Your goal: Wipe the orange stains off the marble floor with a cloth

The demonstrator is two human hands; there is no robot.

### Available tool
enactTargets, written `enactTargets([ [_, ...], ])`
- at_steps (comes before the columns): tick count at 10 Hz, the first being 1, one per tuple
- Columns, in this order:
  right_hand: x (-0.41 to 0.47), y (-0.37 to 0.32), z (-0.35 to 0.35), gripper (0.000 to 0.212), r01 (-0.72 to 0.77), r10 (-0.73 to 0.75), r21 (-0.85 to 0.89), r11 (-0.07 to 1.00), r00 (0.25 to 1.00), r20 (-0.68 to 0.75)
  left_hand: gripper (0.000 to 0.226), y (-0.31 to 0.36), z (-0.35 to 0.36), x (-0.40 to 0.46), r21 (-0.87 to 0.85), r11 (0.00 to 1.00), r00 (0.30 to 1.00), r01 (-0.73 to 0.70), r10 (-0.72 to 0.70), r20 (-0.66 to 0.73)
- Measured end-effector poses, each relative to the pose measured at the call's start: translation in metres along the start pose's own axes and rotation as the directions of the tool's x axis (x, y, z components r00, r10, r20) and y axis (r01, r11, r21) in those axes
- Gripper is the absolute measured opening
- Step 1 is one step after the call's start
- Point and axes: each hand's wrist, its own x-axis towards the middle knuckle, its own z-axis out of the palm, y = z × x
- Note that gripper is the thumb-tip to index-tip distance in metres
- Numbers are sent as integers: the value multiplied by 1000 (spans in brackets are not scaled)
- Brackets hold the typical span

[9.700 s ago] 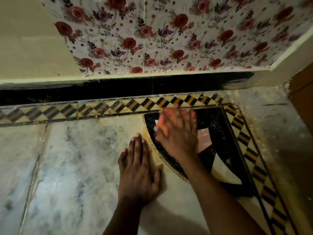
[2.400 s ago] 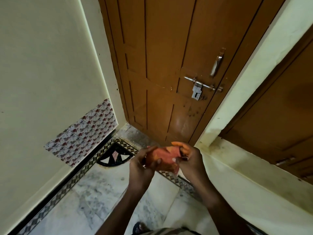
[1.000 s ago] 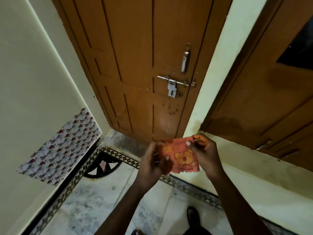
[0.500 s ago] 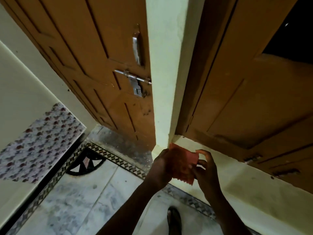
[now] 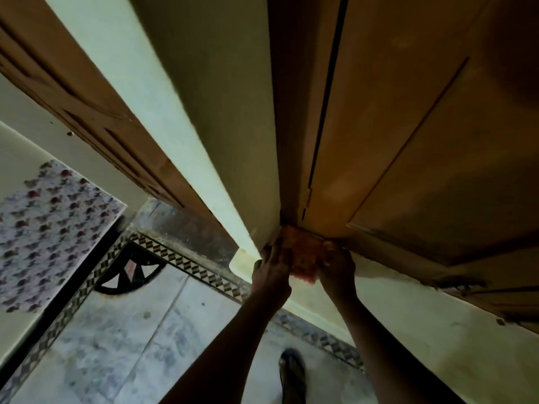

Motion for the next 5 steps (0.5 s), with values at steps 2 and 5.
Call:
enactTargets([
  [2, -15, 6, -2, 20, 274, -279, -145, 951, 960, -10, 82, -16, 24, -7, -64, 996, 997, -70, 71, 24],
  [5, -60, -43, -5, 23, 211, -214, -40, 977, 975, -68, 30, -12, -37, -58, -564, 825, 961, -35, -127, -246],
])
